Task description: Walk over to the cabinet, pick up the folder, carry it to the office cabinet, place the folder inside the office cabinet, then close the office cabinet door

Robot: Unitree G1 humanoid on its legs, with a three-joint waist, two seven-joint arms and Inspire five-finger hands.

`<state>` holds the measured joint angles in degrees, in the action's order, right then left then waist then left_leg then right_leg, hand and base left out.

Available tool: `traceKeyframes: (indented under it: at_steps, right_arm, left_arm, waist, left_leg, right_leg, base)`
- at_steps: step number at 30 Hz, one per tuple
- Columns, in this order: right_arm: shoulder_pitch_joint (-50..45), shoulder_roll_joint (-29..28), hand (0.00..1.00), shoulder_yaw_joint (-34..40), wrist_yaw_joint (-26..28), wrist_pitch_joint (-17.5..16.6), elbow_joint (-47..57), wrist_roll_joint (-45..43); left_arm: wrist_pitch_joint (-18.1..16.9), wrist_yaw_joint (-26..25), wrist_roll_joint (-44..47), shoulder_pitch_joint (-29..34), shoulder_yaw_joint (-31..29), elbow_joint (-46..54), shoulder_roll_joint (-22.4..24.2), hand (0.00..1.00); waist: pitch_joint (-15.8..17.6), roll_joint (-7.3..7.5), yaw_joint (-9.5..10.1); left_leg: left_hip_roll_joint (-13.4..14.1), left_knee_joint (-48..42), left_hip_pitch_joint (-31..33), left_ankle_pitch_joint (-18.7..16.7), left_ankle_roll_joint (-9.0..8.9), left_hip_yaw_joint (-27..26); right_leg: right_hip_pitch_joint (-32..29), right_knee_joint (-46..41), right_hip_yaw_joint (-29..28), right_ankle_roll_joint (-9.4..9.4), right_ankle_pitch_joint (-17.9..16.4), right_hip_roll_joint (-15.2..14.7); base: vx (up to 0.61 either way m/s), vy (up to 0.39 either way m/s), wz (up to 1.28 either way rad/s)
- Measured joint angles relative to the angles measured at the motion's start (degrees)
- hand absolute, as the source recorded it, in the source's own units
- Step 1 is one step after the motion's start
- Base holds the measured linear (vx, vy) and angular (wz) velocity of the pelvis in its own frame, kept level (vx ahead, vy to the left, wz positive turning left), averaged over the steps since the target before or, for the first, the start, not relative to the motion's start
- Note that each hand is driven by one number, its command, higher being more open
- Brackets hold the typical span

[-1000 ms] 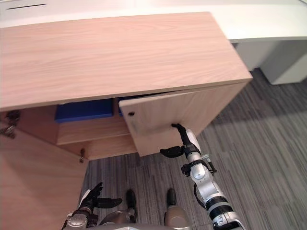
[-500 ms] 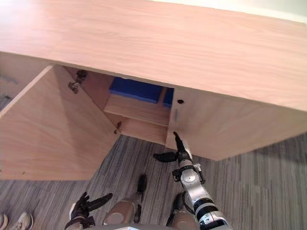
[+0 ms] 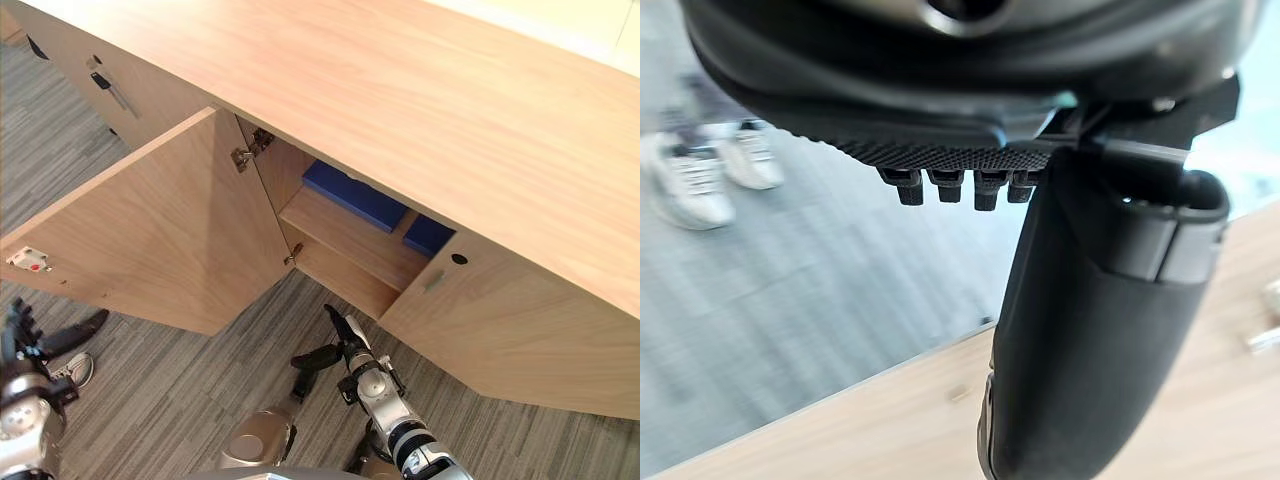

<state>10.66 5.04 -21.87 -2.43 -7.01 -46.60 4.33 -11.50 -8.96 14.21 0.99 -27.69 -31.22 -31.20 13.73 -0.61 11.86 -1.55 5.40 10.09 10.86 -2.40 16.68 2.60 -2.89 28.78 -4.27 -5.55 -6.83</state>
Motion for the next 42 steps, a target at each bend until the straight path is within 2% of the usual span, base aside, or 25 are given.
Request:
traceKeyframes:
  at_steps: [5,9,12,15,19,21,22,24,26,27,28,32,34,37,38,42]
  right_arm:
    - [-1.0,-0.3,1.00,0.0,0.4,0.0,0.0,-0.9]
    - [-2.5,-0.2,1.00,1.4,0.6,0.0,0.1,-1.0]
    - [-2.7,-0.3,1.00,1.9,1.1,0.0,0.2,-1.1]
    - [-4.0,-0.6,1.00,4.2,1.2,0.0,0.2,-1.1]
    - [-6.6,-1.1,1.00,8.3,1.1,0.0,0.3,-1.0]
    - [-8.2,-1.3,1.00,10.6,1.0,0.0,0.1,-1.0]
    - [-8.7,-1.3,1.00,11.0,1.0,0.0,0.1,-1.0]
    - [-9.4,-1.7,1.00,12.6,1.0,0.2,-0.2,-1.0]
    - [-9.8,-1.7,1.00,12.9,0.9,0.3,-0.5,-1.0]
    - [-10.1,-1.7,1.00,13.1,0.9,0.3,-0.9,-0.9]
    - [-10.0,-2.0,1.00,13.3,0.9,0.3,-1.2,-0.9]
    - [-9.5,-3.2,1.00,14.9,-0.2,0.5,-1.2,-0.9]
    - [-9.1,-3.2,1.00,15.1,-0.7,0.6,-1.2,-0.9]
    - [-8.9,-3.1,1.00,15.5,-1.5,0.7,-1.1,-1.0]
    - [-8.9,-2.9,1.00,15.9,-1.5,0.8,-1.1,-1.0]
    - [-9.1,-2.2,1.00,18.1,-1.8,1.4,-1.1,-1.0]
  left_arm:
    - [0.0,-0.3,-0.6,-3.2,4.0,3.1,-4.4,1.00]
    - [0.1,-1.1,-0.8,-3.1,3.9,3.9,-4.6,1.00]
    - [0.1,-2.1,-0.8,-0.2,3.7,6.0,-4.4,1.00]
    - [0.1,-2.4,-0.7,3.6,2.8,10.7,-0.9,1.00]
    - [-0.6,-2.5,-0.7,11.6,4.4,19.6,8.1,1.00]
    - [-1.5,-2.1,-0.8,16.6,8.6,22.5,13.3,1.00]
    - [-1.5,-1.9,-0.8,17.9,10.2,22.5,14.3,1.00]
    - [-1.0,-0.2,-1.0,21.8,17.1,21.2,17.4,1.00]
    - [-0.6,1.9,-2.6,22.7,21.8,19.0,18.7,1.00]
    - [-0.4,3.6,-3.5,23.0,25.9,17.3,19.2,1.00]
    - [-0.2,5.6,-5.5,22.7,30.1,15.7,19.5,1.00]
    - [0.8,8.4,-11.0,17.1,39.0,12.7,21.2,1.00]
    - [1.4,9.1,-12.5,9.8,42.4,10.8,21.6,1.00]
    - [2.6,7.9,-14.0,0.6,42.9,8.0,21.8,1.00]
    - [3.5,6.6,-14.4,-2.5,42.0,7.7,21.0,1.00]
    - [4.2,5.4,-15.6,-7.9,38.7,6.3,18.2,1.00]
  waist:
    - [0.2,3.01,-0.28]
    - [0.3,3.89,0.00]
    - [0.2,4.32,0.22]
    - [0.2,4.35,0.38]
    - [0.2,4.36,0.64]
    - [0.2,4.36,0.59]
    - [0.2,4.36,0.50]
    - [0.2,4.36,-0.25]
    - [0.2,4.36,-0.42]
    - [0.2,4.34,-0.89]
    - [0.2,4.34,-1.95]
    - [0.2,4.25,-5.11]
    - [0.2,4.25,-7.18]
    - [0.4,4.00,-9.29]
    - [0.4,3.98,-10.66]
    - [0.5,3.71,-12.55]
  left_leg:
    - [1.2,0.0,1.8,0.1,-0.10,-0.1]
    - [1.1,0.0,1.8,0.4,-0.39,-0.4]
    - [1.4,0.0,1.8,0.5,-0.36,-1.9]
    - [1.5,0.0,1.6,0.5,-0.35,-2.9]
    - [1.5,0.0,1.2,-0.1,-0.07,-3.5]
    - [1.8,0.0,1.2,-0.1,0.11,-5.1]
    - [2.0,0.0,1.2,0.0,0.15,-6.0]
    - [2.1,0.0,1.5,0.4,0.27,-6.9]
    - [2.3,0.0,1.5,0.4,0.25,-8.0]
    - [2.4,0.0,1.5,0.5,0.31,-8.7]
    - [2.5,0.0,1.5,0.6,0.33,-9.3]
    - [3.1,0.0,2.3,0.6,0.32,-12.4]
    - [3.7,0.0,3.3,0.6,0.34,-15.0]
    - [4.2,-0.1,3.9,0.7,0.23,-18.1]
    - [4.4,-0.3,3.9,0.7,0.43,-19.3]
    - [4.5,-0.3,3.7,0.7,0.82,-21.8]
  right_leg:
    - [-1.8,-0.1,-0.1,0.57,-0.6,1.1]
    - [-1.9,-0.1,-0.5,0.29,-0.2,1.0]
    - [-2.6,-0.4,-2.0,0.32,-0.1,1.0]
    - [-2.8,-0.7,-2.9,0.33,0.0,0.8]
    - [-2.9,-1.3,-3.5,0.31,0.1,0.6]
    - [-3.0,-1.5,-3.7,0.26,0.2,0.5]
    - [-3.1,-1.7,-3.8,0.26,0.2,0.4]
    - [-4.0,-2.3,-4.5,0.40,0.1,0.2]
    - [-4.5,-2.4,-5.4,0.26,-0.1,0.2]
    - [-4.9,-2.5,-6.2,0.03,-0.1,0.2]
    - [-5.4,-2.9,-6.9,-0.02,-0.1,0.1]
    - [-8.3,-3.9,-10.7,-0.20,0.2,0.3]
    - [-10.8,-3.8,-13.7,-0.14,0.9,0.7]
    - [-12.4,-2.6,-16.7,0.08,2.9,1.1]
    - [-12.6,-1.4,-18.1,0.02,4.3,1.3]
    - [-12.6,0.4,-19.8,0.00,5.8,1.8]
  base:
    - [-0.06,-0.028,0.00]
    - [0.02,0.000,-0.01]
    - [0.02,0.013,-0.18]
    - [-0.01,0.020,-0.16]
    - [-0.06,0.033,-0.06]
    - [-0.07,0.030,-0.02]
    - [-0.07,0.033,-0.07]
    - [-0.08,0.040,-0.13]
    - [-0.06,0.028,-0.21]
    - [-0.06,0.021,-0.26]
    - [-0.06,0.020,-0.25]
    - [-0.04,0.013,-0.44]
    - [-0.01,-0.002,-0.59]
    - [0.07,-0.004,-0.62]
    - [0.13,-0.009,-0.63]
    - [0.11,-0.013,-0.32]
